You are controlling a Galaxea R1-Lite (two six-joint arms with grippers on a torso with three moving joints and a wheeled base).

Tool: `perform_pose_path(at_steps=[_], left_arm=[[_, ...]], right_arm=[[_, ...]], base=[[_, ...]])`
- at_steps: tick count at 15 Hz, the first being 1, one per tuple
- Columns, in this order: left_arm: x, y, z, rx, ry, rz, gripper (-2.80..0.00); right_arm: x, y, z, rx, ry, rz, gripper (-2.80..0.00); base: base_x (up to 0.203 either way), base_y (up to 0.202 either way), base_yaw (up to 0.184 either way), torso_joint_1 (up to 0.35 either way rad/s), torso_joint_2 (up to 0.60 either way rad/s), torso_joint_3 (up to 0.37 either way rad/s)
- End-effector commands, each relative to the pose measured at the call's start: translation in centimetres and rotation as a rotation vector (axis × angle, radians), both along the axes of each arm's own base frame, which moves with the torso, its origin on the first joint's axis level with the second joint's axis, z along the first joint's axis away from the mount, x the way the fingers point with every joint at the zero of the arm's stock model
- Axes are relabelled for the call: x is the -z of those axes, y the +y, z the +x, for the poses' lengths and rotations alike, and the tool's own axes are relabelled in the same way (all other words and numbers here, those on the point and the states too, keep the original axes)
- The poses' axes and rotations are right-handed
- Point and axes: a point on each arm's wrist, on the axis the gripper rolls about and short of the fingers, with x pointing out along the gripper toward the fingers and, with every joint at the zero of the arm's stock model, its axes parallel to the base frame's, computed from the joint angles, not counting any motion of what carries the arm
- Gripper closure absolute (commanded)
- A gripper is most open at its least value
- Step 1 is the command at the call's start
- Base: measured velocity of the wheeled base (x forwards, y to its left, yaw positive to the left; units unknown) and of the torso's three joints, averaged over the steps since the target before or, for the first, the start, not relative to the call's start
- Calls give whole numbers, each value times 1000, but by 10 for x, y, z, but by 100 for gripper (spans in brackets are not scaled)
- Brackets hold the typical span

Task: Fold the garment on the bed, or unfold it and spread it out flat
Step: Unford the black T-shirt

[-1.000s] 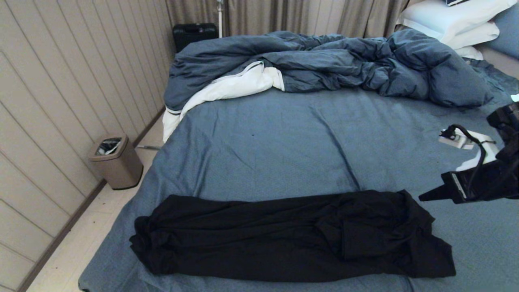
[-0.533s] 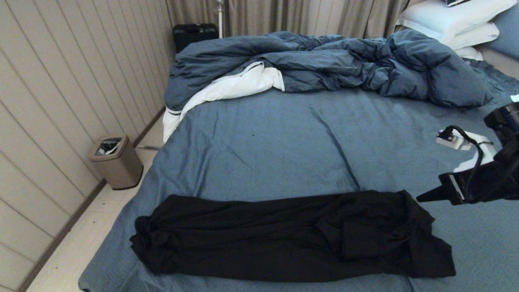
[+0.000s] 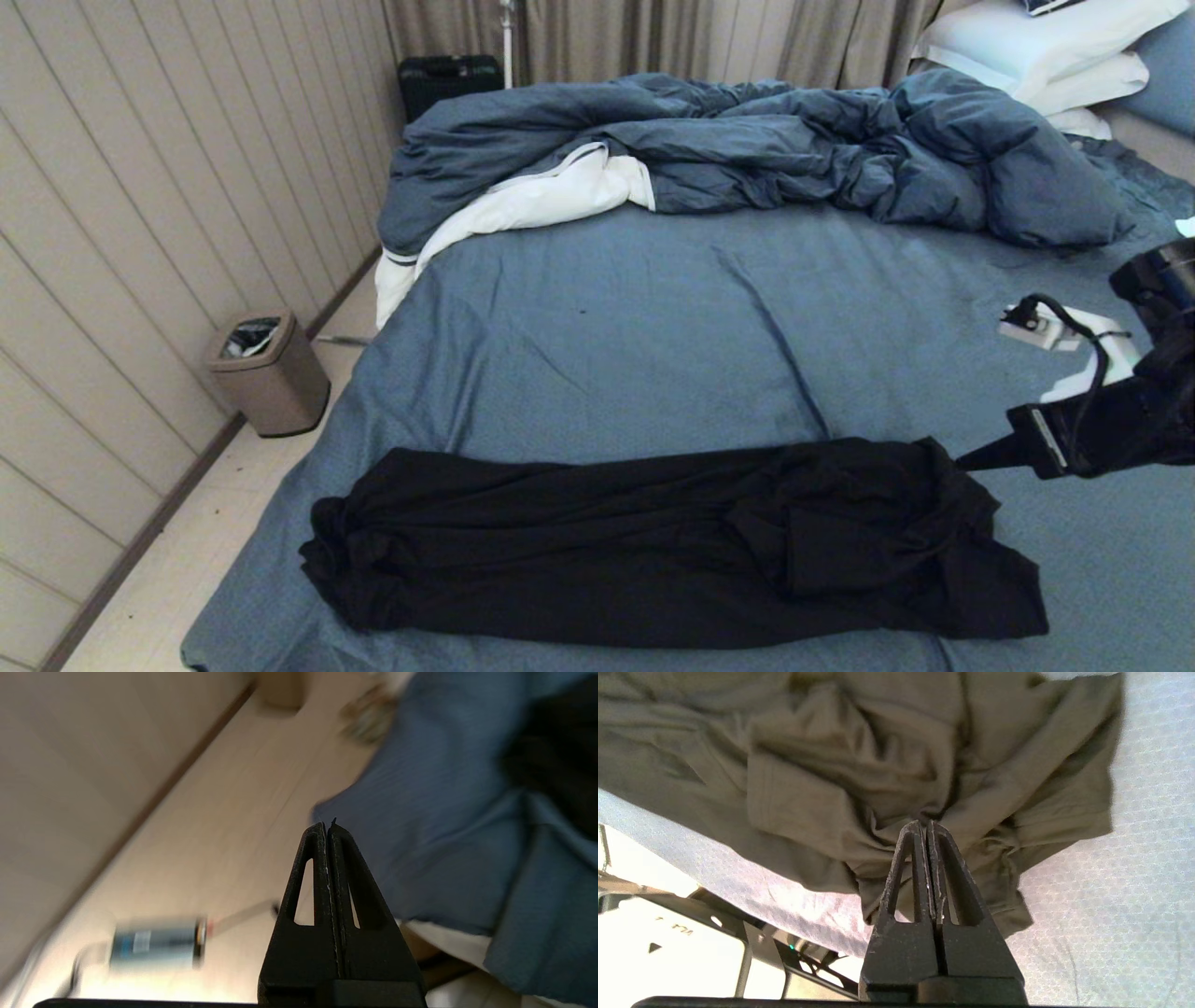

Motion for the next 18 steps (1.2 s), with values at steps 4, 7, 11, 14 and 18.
perform_pose_path(at_steps=[4, 7, 11, 14, 18], left_arm=[[18, -6, 13, 283, -10, 72, 0], [19, -7, 13, 346, -19, 26, 0], [18, -7, 13, 347, -21, 24, 0], [18, -7, 13, 347, -21, 24, 0], [18, -7, 13, 346, -21, 24, 0]], right_arm=[[13, 17, 6, -24, 58, -95, 0], [12, 23, -3, -41, 57, -106, -280], [16, 41, -15, -79, 74, -183, -280], [27, 42, -4, -76, 94, -196, -280], [55, 44, 28, -70, 80, -221, -280]], base=[[0, 0, 0, 0, 0, 0], [0, 0, 0, 0, 0, 0], [0, 0, 0, 0, 0, 0], [0, 0, 0, 0, 0, 0], [0, 0, 0, 0, 0, 0]])
